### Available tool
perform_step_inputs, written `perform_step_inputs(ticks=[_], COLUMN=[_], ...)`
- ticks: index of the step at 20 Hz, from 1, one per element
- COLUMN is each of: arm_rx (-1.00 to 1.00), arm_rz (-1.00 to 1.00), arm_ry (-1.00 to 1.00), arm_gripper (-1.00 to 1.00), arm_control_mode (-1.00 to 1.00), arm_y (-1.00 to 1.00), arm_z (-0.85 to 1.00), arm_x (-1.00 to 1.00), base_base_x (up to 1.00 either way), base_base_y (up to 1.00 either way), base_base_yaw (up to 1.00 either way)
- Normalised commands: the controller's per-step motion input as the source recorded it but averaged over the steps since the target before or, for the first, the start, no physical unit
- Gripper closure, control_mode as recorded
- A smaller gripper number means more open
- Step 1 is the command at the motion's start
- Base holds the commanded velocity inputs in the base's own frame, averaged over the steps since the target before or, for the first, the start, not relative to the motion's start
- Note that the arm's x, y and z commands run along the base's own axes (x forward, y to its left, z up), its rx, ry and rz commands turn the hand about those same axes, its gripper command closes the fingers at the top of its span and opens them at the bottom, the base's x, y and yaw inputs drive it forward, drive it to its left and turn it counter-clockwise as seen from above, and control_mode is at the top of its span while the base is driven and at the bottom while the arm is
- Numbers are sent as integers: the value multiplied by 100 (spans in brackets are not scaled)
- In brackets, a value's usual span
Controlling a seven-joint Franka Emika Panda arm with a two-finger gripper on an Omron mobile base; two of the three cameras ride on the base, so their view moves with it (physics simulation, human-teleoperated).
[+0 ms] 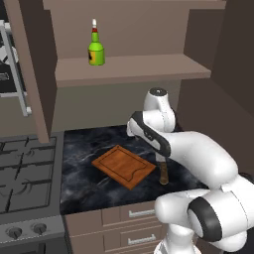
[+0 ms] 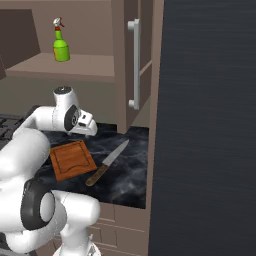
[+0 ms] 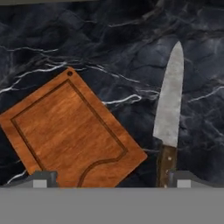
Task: Move the cutting board and knife to the sink. Then move spray from the cabinet to the counter.
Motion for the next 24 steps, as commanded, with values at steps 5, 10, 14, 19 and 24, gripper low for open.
perform_step_inputs(ticks=[5,10,14,19,24], arm_rx=[0,0,1,1,0], arm_rz=[-7,-6,-6,-5,-4], arm_ry=[0,0,0,0,0], arm_gripper=[-100,-100,-100,-100,-100], arm_control_mode=[-100,-100,-100,-100,-100], arm_y=[0,0,0,0,0], arm_z=[-25,-33,-37,-37,-36], arm_x=[54,44,39,35,29], base_base_x=[0,0,0,0,0], base_base_y=[0,0,0,0,0], base_base_yaw=[0,0,0,0,0])
